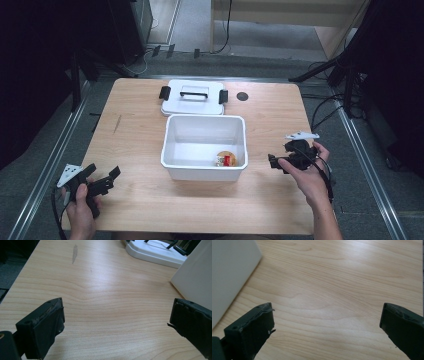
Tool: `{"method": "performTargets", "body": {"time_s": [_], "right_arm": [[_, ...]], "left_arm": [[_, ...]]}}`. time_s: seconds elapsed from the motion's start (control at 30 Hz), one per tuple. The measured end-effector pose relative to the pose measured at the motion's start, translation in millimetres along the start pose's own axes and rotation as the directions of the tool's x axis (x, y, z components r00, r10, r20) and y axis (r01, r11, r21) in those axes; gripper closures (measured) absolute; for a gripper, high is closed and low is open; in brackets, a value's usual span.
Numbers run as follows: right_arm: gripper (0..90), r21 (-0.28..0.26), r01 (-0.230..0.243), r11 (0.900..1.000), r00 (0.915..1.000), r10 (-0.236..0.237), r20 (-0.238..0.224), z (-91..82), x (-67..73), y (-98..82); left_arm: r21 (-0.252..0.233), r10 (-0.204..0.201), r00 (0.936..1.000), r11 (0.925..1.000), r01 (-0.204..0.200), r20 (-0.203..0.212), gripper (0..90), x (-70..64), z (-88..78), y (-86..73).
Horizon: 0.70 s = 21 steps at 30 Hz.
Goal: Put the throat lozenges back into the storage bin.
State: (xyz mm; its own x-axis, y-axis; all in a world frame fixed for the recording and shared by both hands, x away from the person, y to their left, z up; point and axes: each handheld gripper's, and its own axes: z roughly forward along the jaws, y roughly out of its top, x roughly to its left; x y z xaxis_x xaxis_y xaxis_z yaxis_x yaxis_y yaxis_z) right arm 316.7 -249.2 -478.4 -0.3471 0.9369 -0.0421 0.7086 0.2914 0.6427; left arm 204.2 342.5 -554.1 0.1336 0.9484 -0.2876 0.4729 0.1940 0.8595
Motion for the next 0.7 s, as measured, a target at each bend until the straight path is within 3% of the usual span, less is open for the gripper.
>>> {"method": "performTargets", "body": {"time_s": [0.17,0.43,0.53,0.7], "right_arm": [[0.0,-0.094,-0.093,0.991,0.9952,0.095,0.021,-2.3,-18.9,-27.4],[0.0,-0.146,-0.117,0.982,0.9912,0.125,0.044,-3.9,-34.3,-62.1],[0.0,-0.183,-0.151,0.971,0.9836,0.166,0.069,-7.0,-43.0,-80.9],[0.1,-0.211,-0.167,0.963,0.9789,0.188,0.080,-10.7,-51.4,-98.2]], "left_arm": [[0.002,0.001,1.0000,1.0000,-0.001,-0.003,0.3,-0.2,-0.3,0.0],[0.002,0.004,1.0000,1.0000,-0.004,-0.006,0.3,-0.6,-0.3,0.0],[0.001,0.002,1.0000,1.0000,-0.002,-0.007,0.3,-0.7,-0.1,0.0],[0.003,0.004,1.0000,1.0000,-0.004,-0.009,0.3,-1.2,0.1,0.1]]}}
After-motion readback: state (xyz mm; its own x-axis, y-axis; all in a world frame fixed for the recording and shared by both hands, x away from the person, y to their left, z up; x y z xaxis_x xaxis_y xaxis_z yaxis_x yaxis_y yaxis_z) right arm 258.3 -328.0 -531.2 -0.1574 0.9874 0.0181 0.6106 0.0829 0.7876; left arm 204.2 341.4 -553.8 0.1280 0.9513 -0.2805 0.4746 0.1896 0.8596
